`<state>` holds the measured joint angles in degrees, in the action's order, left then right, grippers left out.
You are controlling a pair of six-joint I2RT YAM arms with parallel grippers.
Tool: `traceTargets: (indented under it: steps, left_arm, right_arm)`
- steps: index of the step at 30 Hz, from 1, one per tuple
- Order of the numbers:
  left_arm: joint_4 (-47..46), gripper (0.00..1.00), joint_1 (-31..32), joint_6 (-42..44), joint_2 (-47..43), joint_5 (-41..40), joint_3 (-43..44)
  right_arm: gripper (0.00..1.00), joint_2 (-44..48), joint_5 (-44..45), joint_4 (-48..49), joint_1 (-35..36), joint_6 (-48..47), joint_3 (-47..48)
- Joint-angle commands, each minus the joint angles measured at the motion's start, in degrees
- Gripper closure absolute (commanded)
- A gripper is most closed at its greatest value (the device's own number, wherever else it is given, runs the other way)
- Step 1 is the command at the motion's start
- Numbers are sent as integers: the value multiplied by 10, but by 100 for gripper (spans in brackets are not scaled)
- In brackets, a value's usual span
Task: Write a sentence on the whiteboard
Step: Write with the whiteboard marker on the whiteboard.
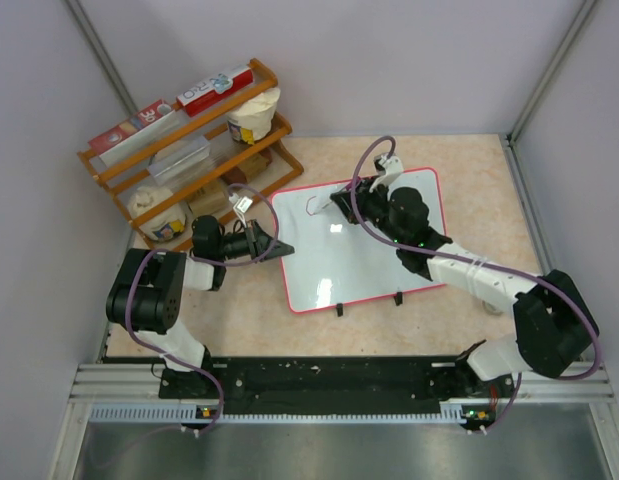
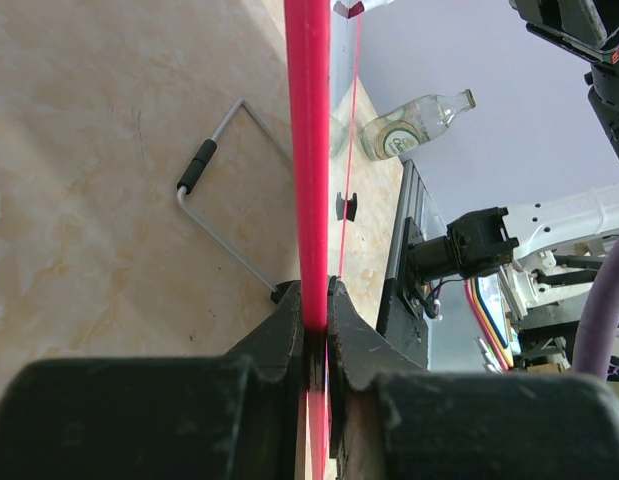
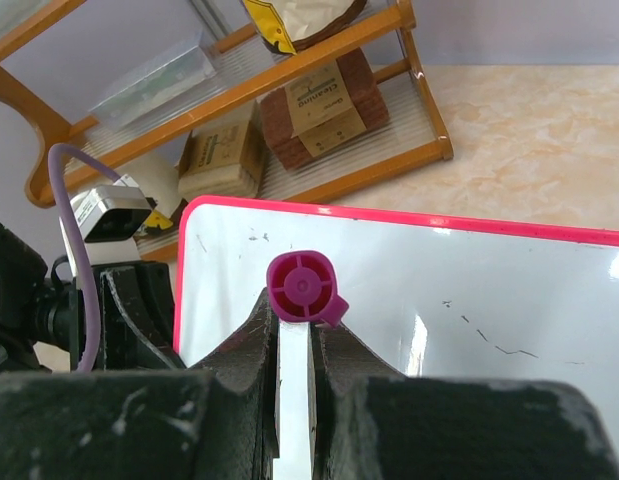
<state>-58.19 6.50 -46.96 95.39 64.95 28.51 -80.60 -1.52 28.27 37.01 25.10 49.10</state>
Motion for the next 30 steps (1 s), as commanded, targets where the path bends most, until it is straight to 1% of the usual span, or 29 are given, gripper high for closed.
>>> traceTargets:
  steps: [1, 14, 30]
  left_arm:
    - [-11, 100, -1, 44, -2, -10, 15]
    - [-4, 100, 0, 49, -3, -9, 16]
    - [2, 100, 0, 53, -4, -11, 16]
  right_arm:
    - [100, 13, 42, -16, 1, -23, 0]
    - [100, 42, 34, -4, 1, -18, 10]
    - [100, 45, 67, 3, -3, -18, 13]
